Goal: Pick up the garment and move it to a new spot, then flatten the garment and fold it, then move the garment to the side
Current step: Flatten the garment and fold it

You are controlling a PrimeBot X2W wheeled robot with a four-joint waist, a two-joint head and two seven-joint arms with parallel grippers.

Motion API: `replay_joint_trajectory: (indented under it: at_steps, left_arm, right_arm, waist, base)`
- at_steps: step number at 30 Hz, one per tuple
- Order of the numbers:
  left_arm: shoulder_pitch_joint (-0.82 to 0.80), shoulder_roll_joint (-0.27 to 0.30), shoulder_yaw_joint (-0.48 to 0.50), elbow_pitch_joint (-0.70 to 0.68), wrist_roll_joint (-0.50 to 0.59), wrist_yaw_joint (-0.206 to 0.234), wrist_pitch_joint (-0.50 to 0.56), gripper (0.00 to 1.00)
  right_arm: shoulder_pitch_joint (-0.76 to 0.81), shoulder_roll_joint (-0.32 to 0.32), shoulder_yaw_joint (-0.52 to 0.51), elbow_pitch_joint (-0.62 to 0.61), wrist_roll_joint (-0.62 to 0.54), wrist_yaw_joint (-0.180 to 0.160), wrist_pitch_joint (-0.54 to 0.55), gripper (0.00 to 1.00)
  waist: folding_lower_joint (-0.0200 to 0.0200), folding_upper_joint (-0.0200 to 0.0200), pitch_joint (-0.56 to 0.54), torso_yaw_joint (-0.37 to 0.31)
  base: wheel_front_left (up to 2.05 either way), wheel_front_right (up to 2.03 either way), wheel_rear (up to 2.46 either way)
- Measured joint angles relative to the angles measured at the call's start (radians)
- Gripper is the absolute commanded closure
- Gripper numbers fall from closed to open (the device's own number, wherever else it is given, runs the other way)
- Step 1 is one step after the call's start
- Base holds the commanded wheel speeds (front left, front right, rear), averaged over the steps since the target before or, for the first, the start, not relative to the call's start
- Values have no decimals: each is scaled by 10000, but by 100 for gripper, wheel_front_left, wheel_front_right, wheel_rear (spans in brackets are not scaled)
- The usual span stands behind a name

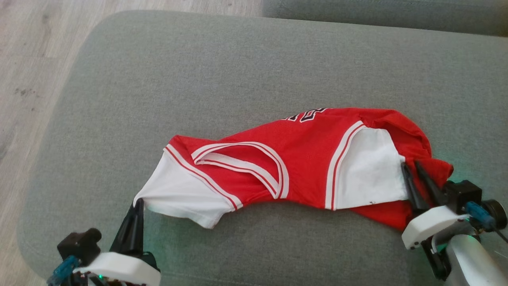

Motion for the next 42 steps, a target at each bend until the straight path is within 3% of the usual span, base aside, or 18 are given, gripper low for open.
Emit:
replay_joint_trajectory:
  at_steps: [1,7,12,16,20,27,35,39,42]
  left_arm:
    - [-6,2,-4,6,0,-2,0,100]
    - [-183,0,-38,27,-31,-144,2,100]
    - [-196,-10,23,-1011,-1047,-585,351,100]
    - [-684,144,267,-2516,-2228,-755,1145,100]
    - [-1592,744,401,-3910,-2855,-782,2313,100]
    - [-3003,1095,717,-5229,-3237,-591,3214,100]
    - [-6342,1177,978,-4704,-3225,-428,3434,100]
    - [-7836,1070,846,-3588,-2943,-456,3430,100]
    - [-8671,1076,476,-2314,-2579,-719,3359,100]
  right_arm:
    - [-14,0,15,40,36,0,0,100]
    - [-134,-27,-50,-190,31,0,2,100]
    - [-108,-151,-604,-1430,19,0,2,100]
    - [-85,-723,-1022,-2196,21,0,0,100]
    - [71,-1463,-863,-2556,127,0,2,100]
    - [58,-2351,-1221,-4299,313,0,326,100]
    - [-1313,-3241,-2021,-6251,727,0,1007,100]
    - [-2566,-3632,-1605,-6077,1035,0,1277,100]
    - [-3531,-3737,-897,-5133,1427,0,1480,100]
  waist:
    - [0,0,20,5]
    - [1,0,-45,-11]
    - [0,0,-509,-93]
    - [-1,0,-1080,-202]
    - [-3,0,-1698,-381]
    - [-2,0,-2217,-847]
    - [-3,0,-2486,-1194]
    - [-1,0,-2288,-1278]
    - [0,0,-2007,-1295]
  base:
    - [0,0,0]
    - [0,0,0]
    - [0,0,0]
    - [0,0,0]
    - [0,0,0]
    - [0,0,0]
    - [0,0,0]
    - [0,0,0]
    - [0,0,0]
